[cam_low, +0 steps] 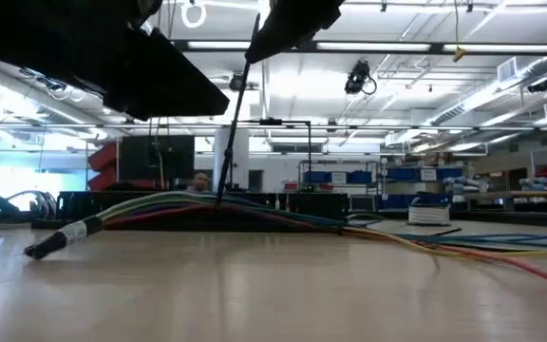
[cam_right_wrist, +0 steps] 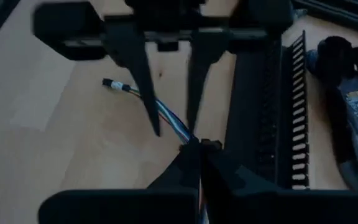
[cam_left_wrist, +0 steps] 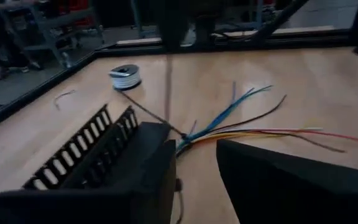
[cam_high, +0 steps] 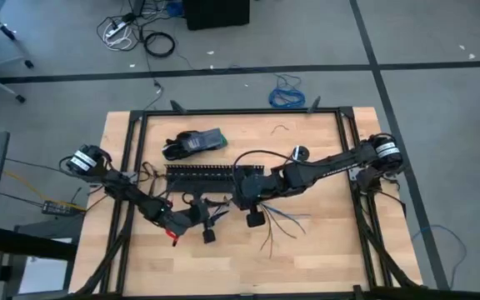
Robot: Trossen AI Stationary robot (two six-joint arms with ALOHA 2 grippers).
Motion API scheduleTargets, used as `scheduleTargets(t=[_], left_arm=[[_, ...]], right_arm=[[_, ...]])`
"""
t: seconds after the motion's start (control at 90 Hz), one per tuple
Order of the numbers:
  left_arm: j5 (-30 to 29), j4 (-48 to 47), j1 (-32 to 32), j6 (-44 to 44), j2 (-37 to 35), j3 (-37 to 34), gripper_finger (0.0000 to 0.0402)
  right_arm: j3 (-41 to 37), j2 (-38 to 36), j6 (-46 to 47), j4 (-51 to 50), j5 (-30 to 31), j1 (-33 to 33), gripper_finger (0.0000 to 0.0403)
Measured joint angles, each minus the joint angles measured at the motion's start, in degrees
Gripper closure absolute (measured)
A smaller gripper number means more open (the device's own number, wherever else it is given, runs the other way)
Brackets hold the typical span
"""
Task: Ziptie cables
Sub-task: Wrap the black zip tie on the cables
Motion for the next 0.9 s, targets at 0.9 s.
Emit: scheduleTargets(t=[0.9], left_arm=[[3.26,-0.85,2.6,-0.62,0.0,0.0,0.0355]], right_arm=[[0.0,0.02,-1.04,2.34,0.5,-0.6,0.0402]])
